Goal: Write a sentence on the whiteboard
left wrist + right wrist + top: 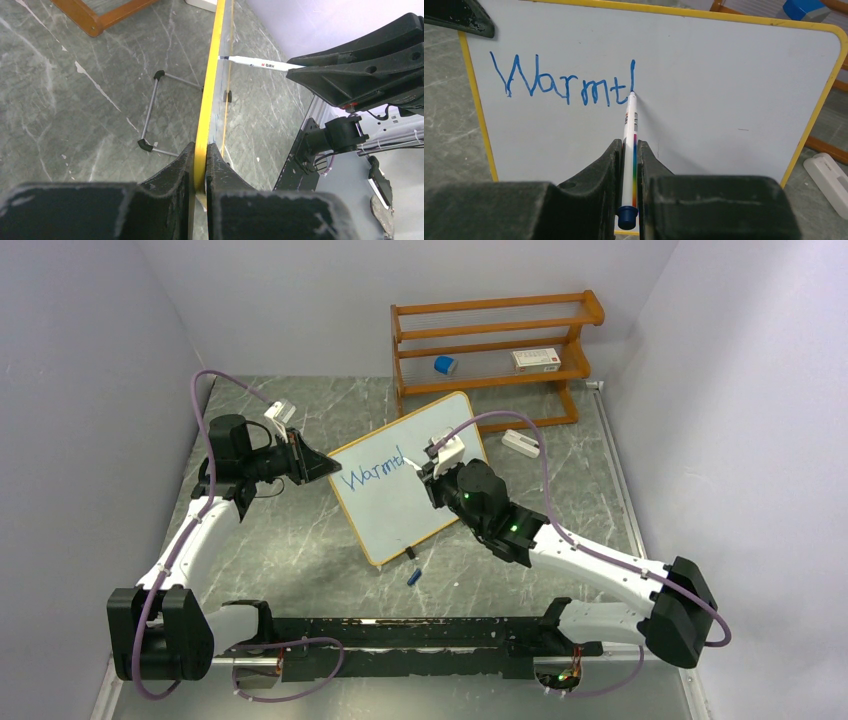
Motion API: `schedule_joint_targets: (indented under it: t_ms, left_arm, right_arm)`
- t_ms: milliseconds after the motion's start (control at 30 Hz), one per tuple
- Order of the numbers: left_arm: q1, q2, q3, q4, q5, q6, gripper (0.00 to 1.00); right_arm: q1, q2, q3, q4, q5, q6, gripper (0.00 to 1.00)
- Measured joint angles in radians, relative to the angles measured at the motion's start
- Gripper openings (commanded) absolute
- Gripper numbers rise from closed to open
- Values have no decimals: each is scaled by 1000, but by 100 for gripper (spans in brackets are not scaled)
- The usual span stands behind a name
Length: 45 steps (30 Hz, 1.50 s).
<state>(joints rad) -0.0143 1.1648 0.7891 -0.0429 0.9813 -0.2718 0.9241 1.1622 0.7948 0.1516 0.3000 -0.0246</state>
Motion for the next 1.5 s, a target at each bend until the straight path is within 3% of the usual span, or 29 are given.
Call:
schedule_joint_targets:
  t_ms: [767, 1500]
  left_arm:
    - [2, 0, 0, 0, 0, 0, 5]
    - [2, 0, 0, -1, 3, 0, 5]
  right_arm:
    - [0, 17, 0, 40, 50, -6, 0]
    - [0, -17, 0, -71, 47, 14, 0]
